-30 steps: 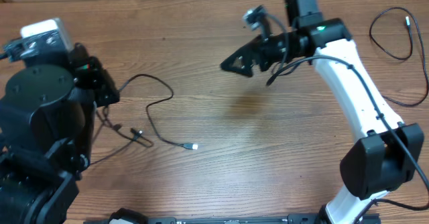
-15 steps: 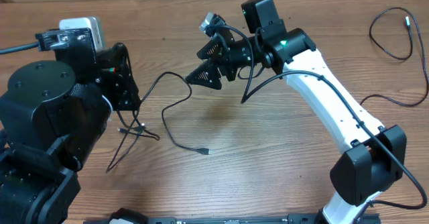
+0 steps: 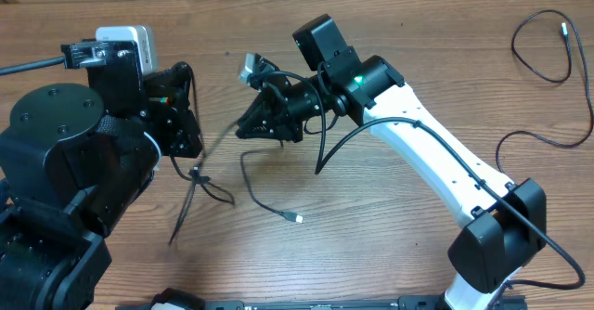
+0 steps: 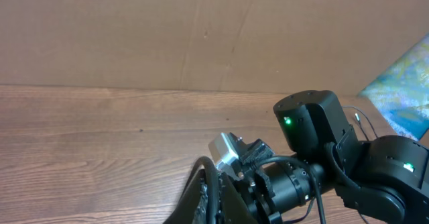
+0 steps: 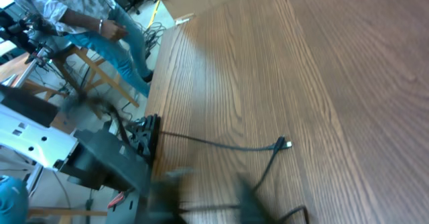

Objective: Untangle cables

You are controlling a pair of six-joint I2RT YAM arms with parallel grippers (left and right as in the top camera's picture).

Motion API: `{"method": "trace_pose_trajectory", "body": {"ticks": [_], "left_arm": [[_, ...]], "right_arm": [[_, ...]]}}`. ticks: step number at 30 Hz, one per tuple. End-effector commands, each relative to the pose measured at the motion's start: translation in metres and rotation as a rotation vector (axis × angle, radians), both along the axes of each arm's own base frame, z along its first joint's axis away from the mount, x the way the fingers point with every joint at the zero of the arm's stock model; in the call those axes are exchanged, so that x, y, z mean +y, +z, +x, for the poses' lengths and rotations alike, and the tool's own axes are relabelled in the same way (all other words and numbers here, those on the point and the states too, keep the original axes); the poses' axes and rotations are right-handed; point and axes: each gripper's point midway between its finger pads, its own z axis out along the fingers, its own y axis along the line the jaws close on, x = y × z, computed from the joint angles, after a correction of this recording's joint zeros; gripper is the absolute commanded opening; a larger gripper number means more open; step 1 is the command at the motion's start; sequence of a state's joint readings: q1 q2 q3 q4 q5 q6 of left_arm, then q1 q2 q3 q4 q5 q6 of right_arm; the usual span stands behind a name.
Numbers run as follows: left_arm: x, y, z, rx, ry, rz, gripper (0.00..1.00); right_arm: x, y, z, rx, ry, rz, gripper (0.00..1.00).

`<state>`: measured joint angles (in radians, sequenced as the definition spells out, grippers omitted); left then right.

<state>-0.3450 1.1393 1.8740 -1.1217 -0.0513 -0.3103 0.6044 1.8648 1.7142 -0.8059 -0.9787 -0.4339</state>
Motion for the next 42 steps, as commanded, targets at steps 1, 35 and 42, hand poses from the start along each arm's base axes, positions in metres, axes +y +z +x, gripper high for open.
{"method": "trace_pose_trajectory", "body": {"ticks": [1, 35, 42], "left_arm": [[0.006, 0.002, 0.001, -0.015, 0.024, 0.028, 0.04], [0.145, -0.02, -0.028, -0.014, 1.019, -0.142, 0.05], [0.126, -0.048, 0.009, 0.089, 0.995, -0.078, 0.04]], "right_arm": [[-0.004, 0.004, 0.003, -0.018, -0.018, -0.007, 0.04], [-0.291, -0.04, 0.126, 0.535, -1.024, -0.291, 0.04], [-0.273, 0.036, 0.098, 0.401, -0.899, -0.094, 0.04]]}}
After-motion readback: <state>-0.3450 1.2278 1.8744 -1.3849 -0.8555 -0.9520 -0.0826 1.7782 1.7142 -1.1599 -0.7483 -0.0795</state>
